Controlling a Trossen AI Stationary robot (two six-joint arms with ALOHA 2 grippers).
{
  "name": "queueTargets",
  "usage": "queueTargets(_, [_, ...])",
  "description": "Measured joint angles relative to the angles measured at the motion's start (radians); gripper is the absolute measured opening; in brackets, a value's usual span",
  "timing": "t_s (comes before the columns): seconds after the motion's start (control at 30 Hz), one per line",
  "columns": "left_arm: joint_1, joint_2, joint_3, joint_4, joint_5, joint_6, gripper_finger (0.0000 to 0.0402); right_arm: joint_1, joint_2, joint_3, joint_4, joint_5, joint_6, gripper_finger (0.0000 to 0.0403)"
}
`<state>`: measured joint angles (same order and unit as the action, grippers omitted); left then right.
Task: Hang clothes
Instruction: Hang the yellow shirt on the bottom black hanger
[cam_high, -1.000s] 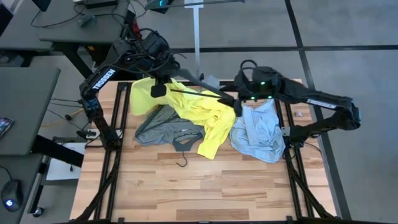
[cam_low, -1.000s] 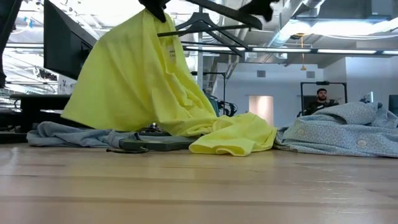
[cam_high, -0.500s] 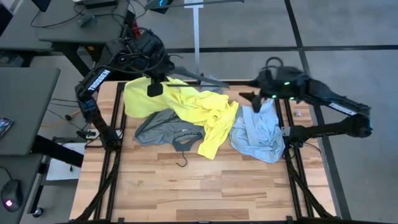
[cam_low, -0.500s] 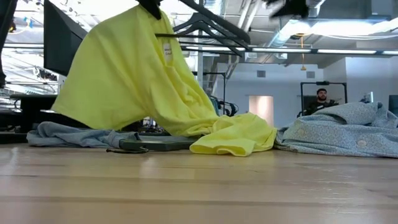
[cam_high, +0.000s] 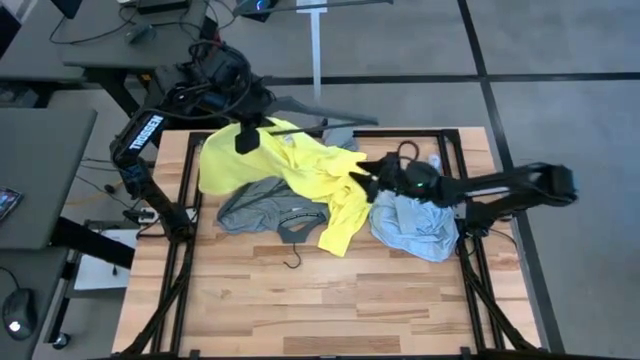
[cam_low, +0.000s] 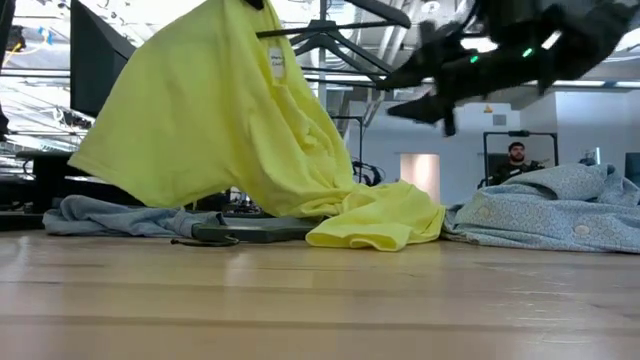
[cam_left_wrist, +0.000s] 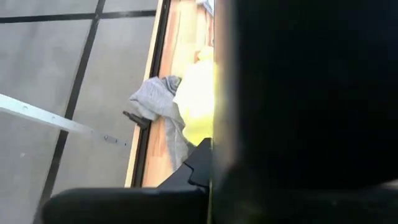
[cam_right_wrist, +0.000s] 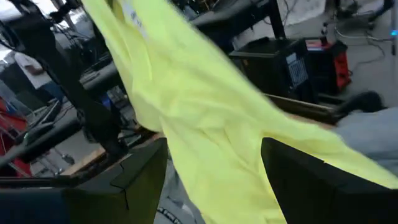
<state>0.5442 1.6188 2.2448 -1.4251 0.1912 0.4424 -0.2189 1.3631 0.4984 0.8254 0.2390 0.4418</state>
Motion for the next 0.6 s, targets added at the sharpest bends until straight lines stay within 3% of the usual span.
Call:
queueTargets(0.1, [-0.001,0.0,0.0,0.036,0.014,-0.02,0.001,-0.006,0.141,0.11,0.09,-0.001,-0.028,0.0249])
queueTargets(0.4, [-0.001,0.001,0.0,0.121,0.01,-0.109,0.001,-0.019,0.379,0.536,-0.083,0.021,-0.136,0.0249])
queueTargets(0.47, [-0.001,0.001,-0.007,0.141,0.009,-0.127,0.0011,-0.013,0.409,0.624,-0.15,0.062,-0.186,0.0249])
queueTargets(0.6, [-0.001,0.002,-0.009,0.143,0.006,-0.139,0.0011,-0.004,0.452,0.779,-0.338,0.258,-0.247,0.0249])
